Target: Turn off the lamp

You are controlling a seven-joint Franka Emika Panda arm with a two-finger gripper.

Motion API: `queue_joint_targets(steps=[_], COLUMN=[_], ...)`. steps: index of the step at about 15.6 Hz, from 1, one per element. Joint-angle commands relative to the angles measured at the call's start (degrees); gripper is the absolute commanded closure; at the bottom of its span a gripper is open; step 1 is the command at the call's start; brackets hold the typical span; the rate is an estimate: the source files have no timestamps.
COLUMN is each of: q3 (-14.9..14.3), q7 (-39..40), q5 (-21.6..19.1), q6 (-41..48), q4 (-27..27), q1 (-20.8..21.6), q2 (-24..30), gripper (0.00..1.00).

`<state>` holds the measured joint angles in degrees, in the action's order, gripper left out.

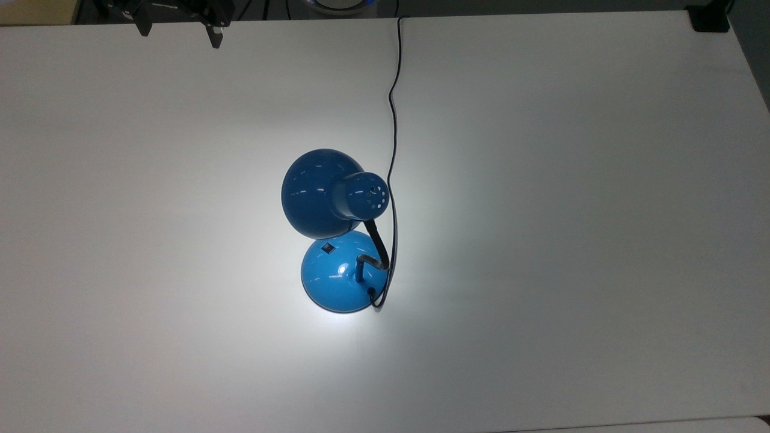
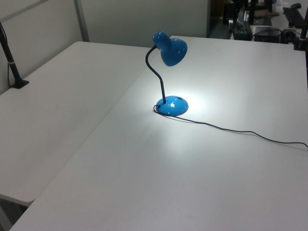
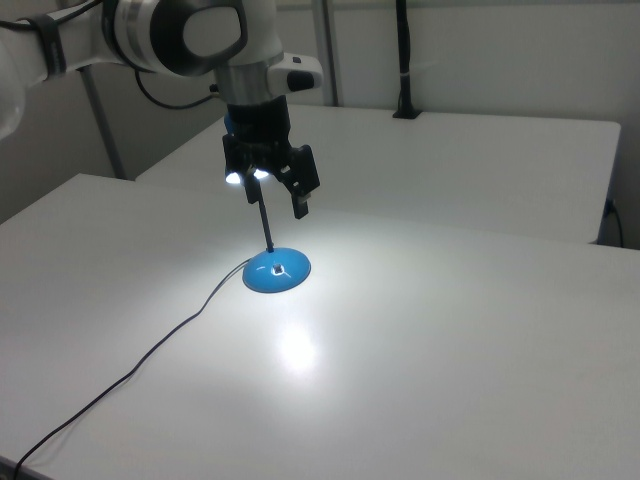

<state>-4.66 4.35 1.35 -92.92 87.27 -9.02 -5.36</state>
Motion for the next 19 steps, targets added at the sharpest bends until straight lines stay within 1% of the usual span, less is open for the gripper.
queue_joint_targets(steps=[1,12,16,17,18,19], q3=[0.0,0.0,0.0,0.0,0.0,0.1], q7=[-0.7,-0.6,-0.6,-0.6,-0.5,-0.3], q5=[0.1,0.0,-1.3,-1.3,-1.3,-1.3], q6=[2.2,2.0,2.0,2.0,2.0,2.0], q4=[-0.5,-0.5,-0.5,-0.4,-0.3,-0.3], q1=[-0.1,-0.7,-0.8,-0.8,-0.7,-0.7], q2=[0.7,0.7,0.6,0.6,0.6,0.6], gripper=[0.00,0.00,0.00,0.02,0.08,0.21])
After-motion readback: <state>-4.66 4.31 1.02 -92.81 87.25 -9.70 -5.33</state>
